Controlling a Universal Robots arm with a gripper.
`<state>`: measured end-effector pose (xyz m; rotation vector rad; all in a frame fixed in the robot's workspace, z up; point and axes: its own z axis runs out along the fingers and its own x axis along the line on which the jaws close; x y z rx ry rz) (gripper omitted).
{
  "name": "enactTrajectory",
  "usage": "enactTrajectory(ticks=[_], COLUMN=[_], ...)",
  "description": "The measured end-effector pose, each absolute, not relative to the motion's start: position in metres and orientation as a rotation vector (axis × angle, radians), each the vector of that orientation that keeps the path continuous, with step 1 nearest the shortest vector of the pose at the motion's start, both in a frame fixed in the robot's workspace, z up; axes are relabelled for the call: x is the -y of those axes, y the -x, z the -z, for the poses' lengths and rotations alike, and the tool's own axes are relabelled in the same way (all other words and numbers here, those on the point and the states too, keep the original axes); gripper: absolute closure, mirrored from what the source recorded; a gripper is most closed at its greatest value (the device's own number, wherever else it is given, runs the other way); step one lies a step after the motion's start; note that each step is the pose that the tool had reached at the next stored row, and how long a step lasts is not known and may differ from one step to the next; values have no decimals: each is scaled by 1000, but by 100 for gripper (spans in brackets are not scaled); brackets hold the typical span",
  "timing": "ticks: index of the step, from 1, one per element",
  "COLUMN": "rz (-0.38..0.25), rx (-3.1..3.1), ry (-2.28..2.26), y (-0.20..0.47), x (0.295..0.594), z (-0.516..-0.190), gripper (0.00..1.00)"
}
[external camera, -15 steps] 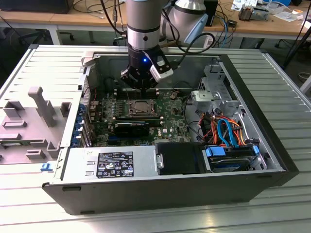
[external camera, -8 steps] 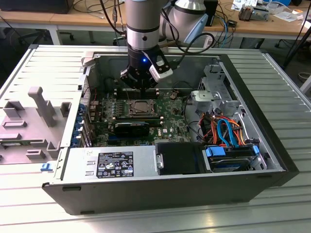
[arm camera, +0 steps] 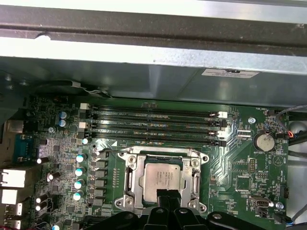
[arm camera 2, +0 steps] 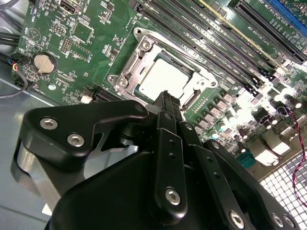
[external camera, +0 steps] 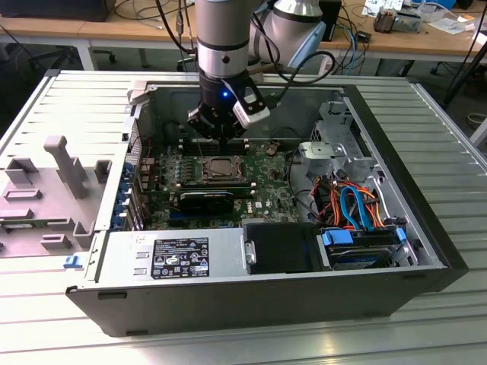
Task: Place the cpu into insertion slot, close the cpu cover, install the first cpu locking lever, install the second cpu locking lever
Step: 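Install the first cpu locking lever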
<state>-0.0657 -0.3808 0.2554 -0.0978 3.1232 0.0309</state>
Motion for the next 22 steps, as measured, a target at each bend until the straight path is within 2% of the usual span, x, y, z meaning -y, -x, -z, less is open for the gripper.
enactTrajectory(ticks=[22], rz=[-31], rx=[-3123], ry=[98], y=[70], x=[381], z=[-257], gripper=[89])
